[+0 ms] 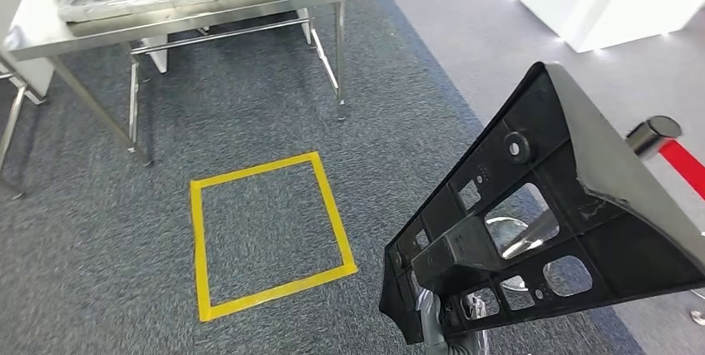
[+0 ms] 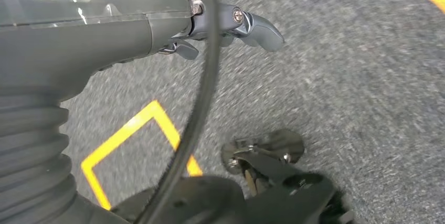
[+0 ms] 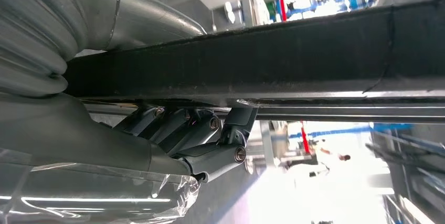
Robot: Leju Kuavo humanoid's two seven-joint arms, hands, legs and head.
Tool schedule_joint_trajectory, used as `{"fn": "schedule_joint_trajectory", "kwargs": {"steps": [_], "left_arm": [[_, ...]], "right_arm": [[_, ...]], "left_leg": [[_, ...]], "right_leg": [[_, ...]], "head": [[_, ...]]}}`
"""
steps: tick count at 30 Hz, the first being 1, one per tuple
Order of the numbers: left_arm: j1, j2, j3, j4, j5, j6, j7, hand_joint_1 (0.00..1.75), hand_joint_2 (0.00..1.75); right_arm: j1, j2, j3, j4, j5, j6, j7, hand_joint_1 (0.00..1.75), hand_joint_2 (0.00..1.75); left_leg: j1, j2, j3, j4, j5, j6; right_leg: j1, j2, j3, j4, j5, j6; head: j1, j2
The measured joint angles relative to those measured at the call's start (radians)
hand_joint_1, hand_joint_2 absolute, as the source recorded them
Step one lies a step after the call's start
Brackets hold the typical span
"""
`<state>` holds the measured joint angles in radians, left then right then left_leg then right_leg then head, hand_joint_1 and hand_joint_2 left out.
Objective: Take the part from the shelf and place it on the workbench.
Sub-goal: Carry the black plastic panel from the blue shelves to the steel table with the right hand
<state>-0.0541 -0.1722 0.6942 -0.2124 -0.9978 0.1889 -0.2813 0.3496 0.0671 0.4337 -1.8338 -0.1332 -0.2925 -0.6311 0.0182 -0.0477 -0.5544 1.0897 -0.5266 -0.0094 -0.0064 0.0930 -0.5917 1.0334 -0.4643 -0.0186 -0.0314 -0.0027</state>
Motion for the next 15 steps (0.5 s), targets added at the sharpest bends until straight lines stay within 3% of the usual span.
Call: {"fn": "schedule_joint_trajectory", "kwargs": {"steps": [2, 4, 5, 7, 9, 10, 11, 12, 13, 15], "left_arm": [[-0.001, 0.002, 0.001, 0.000, 0.000, 0.000, 0.000, 0.00, 1.75], [-0.004, 0.002, 0.002, 0.000, -0.003, 0.001, 0.000, 0.00, 1.75], [-0.005, 0.003, 0.002, 0.000, -0.004, 0.001, 0.000, 0.00, 1.75], [-0.005, 0.004, 0.002, -0.001, -0.007, 0.002, -0.002, 0.00, 1.75], [-0.003, 0.005, 0.003, -0.001, -0.009, 0.004, -0.003, 0.00, 1.75], [-0.001, 0.005, 0.003, -0.001, -0.010, 0.004, -0.003, 0.00, 1.75], [-0.001, 0.006, 0.004, -0.001, -0.012, 0.003, -0.003, 0.00, 1.75], [-0.001, 0.007, 0.005, -0.001, -0.013, 0.002, -0.002, 0.00, 1.75], [-0.001, 0.007, 0.006, -0.001, -0.015, 0.000, -0.002, 0.00, 1.75], [-0.003, 0.007, 0.008, -0.001, -0.018, -0.005, 0.001, 0.00, 1.75]], "right_arm": [[-0.001, 0.001, 0.000, 0.000, 0.000, 0.001, -0.001, 1.75, 1.75], [-0.001, 0.001, -0.001, 0.000, 0.000, 0.002, -0.001, 1.75, 1.75], [0.000, 0.001, -0.001, 0.000, 0.001, 0.001, -0.001, 1.75, 1.75], [-0.001, 0.001, -0.002, 0.000, 0.008, -0.004, 0.000, 1.75, 1.75], [-0.002, 0.001, -0.002, 0.002, 0.016, -0.014, 0.002, 1.75, 1.75], [-0.002, 0.001, -0.002, 0.003, 0.019, -0.017, 0.004, 1.75, 1.75], [-0.002, 0.001, -0.002, 0.006, 0.020, -0.019, 0.006, 1.75, 1.75], [-0.002, 0.001, -0.002, 0.008, 0.021, -0.019, 0.008, 1.75, 1.75], [-0.002, 0.001, -0.002, 0.010, 0.022, -0.018, 0.010, 1.75, 1.75], [-0.003, 0.001, -0.001, 0.012, 0.028, -0.019, 0.016, 1.75, 1.75]], "left_leg": [[0.000, -0.030, 0.017, -0.051, 0.011, 0.008], [-0.002, -0.016, 0.019, -0.059, 0.015, 0.019], [0.000, -0.007, 0.022, -0.064, 0.020, 0.026], [0.004, 0.012, 0.026, -0.076, 0.029, 0.039], [0.002, 0.029, 0.025, -0.078, 0.031, 0.042], [0.001, 0.037, 0.024, -0.077, 0.031, 0.042], [0.001, 0.044, 0.024, -0.077, 0.031, 0.042], [0.000, 0.050, 0.024, -0.077, 0.030, 0.041], [0.001, 0.053, 0.026, -0.077, 0.029, 0.039], [-0.001, 0.056, 0.027, -0.076, 0.025, 0.033]], "right_leg": [[-0.002, 0.021, -0.007, 0.004, 0.002, 0.012], [-0.005, 0.039, -0.013, 0.001, 0.008, 0.025], [-0.004, 0.031, -0.015, 0.005, 0.005, 0.031], [-0.002, -0.019, -0.042, 0.060, -0.031, 0.038], [-0.004, -0.072, -0.099, 0.182, -0.096, 0.044], [-0.006, -0.082, -0.125, 0.237, -0.117, 0.047], [-0.008, -0.086, -0.137, 0.264, -0.120, 0.048], [-0.009, -0.088, -0.129, 0.253, -0.104, 0.049], [-0.010, -0.089, -0.103, 0.206, -0.074, 0.047], [-0.007, -0.091, -0.026, 0.068, -0.021, 0.040]], "head": [[0.000, 0.000], [0.000, 0.000], [0.000, 0.000], [0.000, 0.000], [0.000, 0.000], [0.000, 0.000], [0.000, 0.000], [0.000, 0.000], [0.000, 0.000], [0.000, 0.000]]}}
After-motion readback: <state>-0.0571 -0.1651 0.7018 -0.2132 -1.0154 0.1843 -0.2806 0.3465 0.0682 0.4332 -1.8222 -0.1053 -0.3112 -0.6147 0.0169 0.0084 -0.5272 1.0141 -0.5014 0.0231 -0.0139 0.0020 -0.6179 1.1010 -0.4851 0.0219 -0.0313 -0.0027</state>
